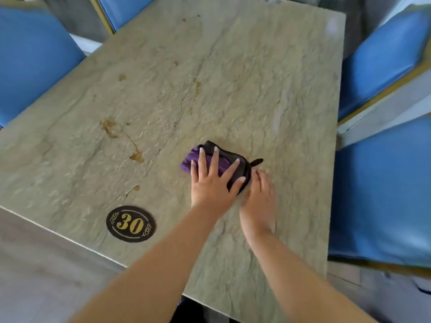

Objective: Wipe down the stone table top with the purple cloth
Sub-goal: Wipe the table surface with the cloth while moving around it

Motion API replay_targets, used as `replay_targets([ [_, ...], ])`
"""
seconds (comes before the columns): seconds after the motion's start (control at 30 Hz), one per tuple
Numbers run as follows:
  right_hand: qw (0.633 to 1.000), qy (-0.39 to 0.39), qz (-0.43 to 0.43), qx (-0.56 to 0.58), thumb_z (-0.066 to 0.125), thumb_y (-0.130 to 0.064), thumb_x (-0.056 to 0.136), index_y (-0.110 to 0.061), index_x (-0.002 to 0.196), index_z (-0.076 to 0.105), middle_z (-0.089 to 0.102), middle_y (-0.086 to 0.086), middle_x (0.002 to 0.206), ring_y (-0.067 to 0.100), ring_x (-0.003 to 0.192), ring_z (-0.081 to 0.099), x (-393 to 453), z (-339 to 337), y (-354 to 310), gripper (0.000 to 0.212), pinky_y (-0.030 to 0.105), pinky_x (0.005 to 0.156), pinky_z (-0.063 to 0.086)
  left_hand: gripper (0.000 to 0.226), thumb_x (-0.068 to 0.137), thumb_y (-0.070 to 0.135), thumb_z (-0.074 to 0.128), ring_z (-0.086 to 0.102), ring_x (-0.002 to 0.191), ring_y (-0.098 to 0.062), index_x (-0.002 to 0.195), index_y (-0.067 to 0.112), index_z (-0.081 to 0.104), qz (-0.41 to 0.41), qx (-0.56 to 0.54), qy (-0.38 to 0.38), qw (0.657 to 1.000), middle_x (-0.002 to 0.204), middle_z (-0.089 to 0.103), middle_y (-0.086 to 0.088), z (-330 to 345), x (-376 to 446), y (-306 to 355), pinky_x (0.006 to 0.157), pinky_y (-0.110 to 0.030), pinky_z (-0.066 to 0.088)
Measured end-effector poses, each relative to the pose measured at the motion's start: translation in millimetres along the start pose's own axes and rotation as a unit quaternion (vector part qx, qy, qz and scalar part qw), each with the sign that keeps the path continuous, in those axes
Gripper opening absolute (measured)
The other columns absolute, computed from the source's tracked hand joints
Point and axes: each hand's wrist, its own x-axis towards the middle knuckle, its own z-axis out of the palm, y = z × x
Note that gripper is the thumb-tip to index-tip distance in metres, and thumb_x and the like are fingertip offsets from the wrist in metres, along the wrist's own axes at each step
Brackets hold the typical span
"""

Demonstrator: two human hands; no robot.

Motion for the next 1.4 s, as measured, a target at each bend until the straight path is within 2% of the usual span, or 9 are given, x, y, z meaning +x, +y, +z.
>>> replay_targets([
  [0.27,0.999,-0.028,0.0,-0.033,0.031,-0.007,0.098,-0.01,0.151,0.016,0.009,0.005,0.16,0.021,0.148,0.0,2,-5,-4,0.055,0.035,0.121,0.005,0.063,0.088,0.074,0.022,-0.015,0.147,-0.031,0.146,0.051,0.018,-0.028,0.041,-0.042,0.998,0.163,-0.003,-0.002,-11,59,-32,0.117,-0.056,-0.008],
  [0.43,1.0,-0.012,0.005,0.016,0.036,0.004,0.095,-0.01,0.149,0.025,0.014,0.003,0.159,0.019,0.148,0.004,-1,-8,-8,0.058,0.031,0.121,0.005,0.046,0.09,0.054,0.041,0.0,0.15,-0.02,0.135,0.045,0.044,0.104,-0.023,-0.006,0.994,0.161,0.015,0.005,-6,-36,-46,0.121,-0.045,0.001],
  [0.57,0.999,-0.006,0.006,0.053,0.038,-0.001,0.096,-0.01,0.145,0.036,0.023,0.003,0.157,0.019,0.147,0.014,-10,-9,-11,0.051,0.026,0.116,0.009,0.046,0.084,0.065,0.043,0.005,0.15,-0.017,0.115,0.034,0.056,0.225,-0.003,-0.021,0.974,0.158,0.025,0.011,-6,-104,-87,0.12,-0.048,0.014],
  [0.63,0.997,-0.012,0.009,0.073,0.038,-0.002,0.096,-0.01,0.143,0.039,0.025,0.004,0.157,0.019,0.147,0.016,-25,-6,-22,0.048,0.029,0.117,0.015,0.056,0.084,0.071,0.038,0.005,0.15,-0.019,0.112,0.028,0.058,0.193,0.019,0.005,0.981,0.157,0.026,0.012,-13,-94,-112,0.12,-0.048,0.014],
  [0.8,0.987,-0.085,-0.054,0.124,0.036,-0.005,0.098,-0.012,0.144,0.036,0.016,0.004,0.159,0.019,0.148,0.004,-56,13,-60,0.047,0.028,0.119,0.005,0.05,0.094,0.052,0.045,-0.003,0.15,-0.023,0.129,0.017,0.048,-0.095,-0.038,0.032,0.994,0.159,0.02,0.008,-33,-41,-149,0.121,-0.044,-0.001],
  [0.93,0.981,-0.091,-0.047,0.164,0.037,-0.004,0.098,-0.008,0.14,0.043,0.021,0.008,0.157,0.02,0.148,0.005,-57,19,-84,0.043,0.038,0.12,0.014,0.03,0.091,0.038,0.056,0.003,0.15,-0.019,0.114,0.019,0.051,-0.013,-0.061,0.027,0.998,0.158,0.024,0.012,-33,-76,-141,0.121,-0.041,0.004],
  [1.1,0.984,-0.091,-0.032,0.15,0.039,-0.006,0.096,-0.012,0.139,0.046,0.021,0.008,0.157,0.021,0.148,0.009,-48,32,-118,0.044,0.038,0.119,0.016,0.042,0.081,0.068,0.047,0.012,0.148,-0.014,0.088,0.027,0.052,0.034,-0.082,0.003,0.996,0.15,0.034,0.019,-49,-102,-174,0.121,-0.043,0.01],
  [1.27,0.989,-0.111,-0.044,0.085,0.035,-0.017,0.1,-0.015,0.147,0.032,0.007,0.009,0.16,0.023,0.148,-0.003,-30,51,-164,0.047,0.04,0.121,0.001,0.035,0.089,0.049,0.056,0.01,0.148,-0.018,0.098,0.015,0.059,-0.05,-0.065,0.039,0.996,0.154,0.031,0.011,-61,-59,-246,0.121,-0.047,0.001],
  [1.4,0.995,-0.084,-0.054,0.014,0.026,-0.019,0.101,-0.02,0.151,0.019,0.002,0.002,0.161,0.016,0.148,-0.007,-3,74,-191,0.05,0.039,0.121,-0.003,0.034,0.089,0.044,0.057,0.009,0.149,-0.018,0.111,0.018,0.053,-0.02,-0.064,0.051,0.996,0.154,0.03,0.011,-65,-14,-265,0.121,-0.044,-0.002],
])
